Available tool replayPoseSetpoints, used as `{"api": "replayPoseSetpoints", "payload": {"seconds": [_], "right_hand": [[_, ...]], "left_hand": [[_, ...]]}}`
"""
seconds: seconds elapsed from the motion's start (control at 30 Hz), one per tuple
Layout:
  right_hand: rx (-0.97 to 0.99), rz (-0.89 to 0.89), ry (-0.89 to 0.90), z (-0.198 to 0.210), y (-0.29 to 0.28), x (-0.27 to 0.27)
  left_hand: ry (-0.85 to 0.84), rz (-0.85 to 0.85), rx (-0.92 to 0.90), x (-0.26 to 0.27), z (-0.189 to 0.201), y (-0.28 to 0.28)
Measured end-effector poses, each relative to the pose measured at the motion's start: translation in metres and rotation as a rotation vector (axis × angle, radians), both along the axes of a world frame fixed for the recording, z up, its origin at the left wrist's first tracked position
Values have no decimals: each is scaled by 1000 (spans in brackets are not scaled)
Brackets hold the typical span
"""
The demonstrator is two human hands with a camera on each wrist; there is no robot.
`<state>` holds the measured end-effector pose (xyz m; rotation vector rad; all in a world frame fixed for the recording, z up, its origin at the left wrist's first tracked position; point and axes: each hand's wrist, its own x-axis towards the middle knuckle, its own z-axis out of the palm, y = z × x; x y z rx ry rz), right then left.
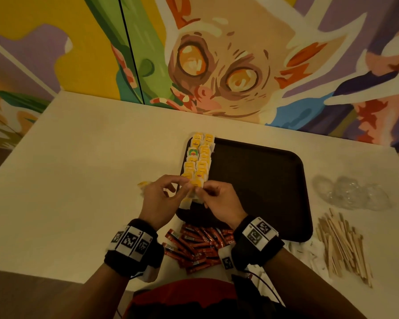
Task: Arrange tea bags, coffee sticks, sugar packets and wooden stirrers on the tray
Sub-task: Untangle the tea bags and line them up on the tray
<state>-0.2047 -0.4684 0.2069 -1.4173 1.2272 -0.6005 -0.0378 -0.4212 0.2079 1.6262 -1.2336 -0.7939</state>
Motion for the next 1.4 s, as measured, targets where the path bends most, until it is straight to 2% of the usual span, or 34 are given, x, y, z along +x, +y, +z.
{"api": "replayPoseSetpoints", "payload": {"seconds": [0.17,0.3,0.43,0.7,0.8,0.9,1.0,1.07,1.27,1.33,1.4], "right_hand": [[149,76,336,-34,-14,-6],[151,105,475,-53,-17,-1],[156,68,531,-67,-16,9],[125,-81,512,-72,-8,11],[133,-137,488,-72,-9,13],[119,-160,471,-72,-11,15],[109,-153,482,-71,-12,17],[114,-146,492,-70,-12,19],[97,-126,465,-68,-11,13],[73,-131,467,-64,-11,12],[58,-145,473,-60,-11,13]], "left_hand": [[-54,16,119,13,-16,8],[-45,43,194,25,-29,16],[-58,68,220,31,-35,21],[-26,134,262,49,-47,23],[-81,214,299,61,-56,19],[-179,225,357,71,-61,12],[-207,198,397,79,-67,5],[-285,145,436,83,-71,-1],[-643,-250,625,72,-68,-14],[-711,-289,625,69,-68,-15],[-707,-265,599,67,-68,-15]]}}
